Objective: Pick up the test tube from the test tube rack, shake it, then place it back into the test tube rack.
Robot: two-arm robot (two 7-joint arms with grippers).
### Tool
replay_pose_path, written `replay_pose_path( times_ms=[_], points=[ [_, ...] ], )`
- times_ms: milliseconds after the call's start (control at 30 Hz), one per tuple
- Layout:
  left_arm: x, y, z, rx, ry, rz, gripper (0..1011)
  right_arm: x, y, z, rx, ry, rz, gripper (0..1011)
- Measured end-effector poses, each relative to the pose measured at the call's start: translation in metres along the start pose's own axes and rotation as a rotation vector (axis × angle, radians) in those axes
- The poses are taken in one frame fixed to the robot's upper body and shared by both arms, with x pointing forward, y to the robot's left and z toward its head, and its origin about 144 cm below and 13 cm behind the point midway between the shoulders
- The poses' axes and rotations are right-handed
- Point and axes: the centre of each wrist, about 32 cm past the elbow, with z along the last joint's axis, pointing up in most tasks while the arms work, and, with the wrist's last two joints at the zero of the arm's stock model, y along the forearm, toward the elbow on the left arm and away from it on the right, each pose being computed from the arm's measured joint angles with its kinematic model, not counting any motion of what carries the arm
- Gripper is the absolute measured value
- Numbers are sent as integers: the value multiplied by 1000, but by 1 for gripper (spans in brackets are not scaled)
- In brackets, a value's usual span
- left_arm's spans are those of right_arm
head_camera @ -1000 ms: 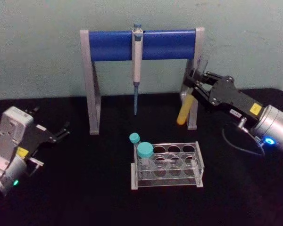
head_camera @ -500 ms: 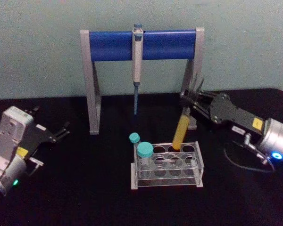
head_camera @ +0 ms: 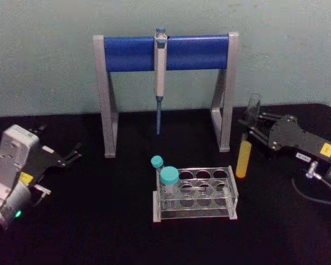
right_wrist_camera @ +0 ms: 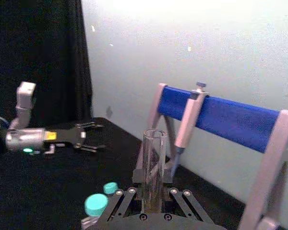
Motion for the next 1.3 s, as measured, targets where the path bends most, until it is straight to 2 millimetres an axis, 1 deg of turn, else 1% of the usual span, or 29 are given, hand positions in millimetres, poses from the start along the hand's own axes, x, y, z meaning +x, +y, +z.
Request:
replay_pose_path(
  times_ms=[167,400,567,700,1000,1233,1300],
  points=[
    [0,0,0,0,0,0,1001,7,8,2,-4,-30,-24,232],
    [0,0,0,0,0,0,1001,17,33,0,-3,-49,-28,232],
    [0,0,0,0,0,0,1001,20,46,-4,12,-37,-8,232],
    [0,0,0,0,0,0,1001,19,56,-8,42,-17,33,232],
    [0,0,0,0,0,0,1001,11,62,-10,84,30,125,232],
    [0,0,0,0,0,0,1001,5,55,-9,66,46,187,232],
    [0,0,0,0,0,0,1001,4,49,-8,49,45,203,232]
  ],
)
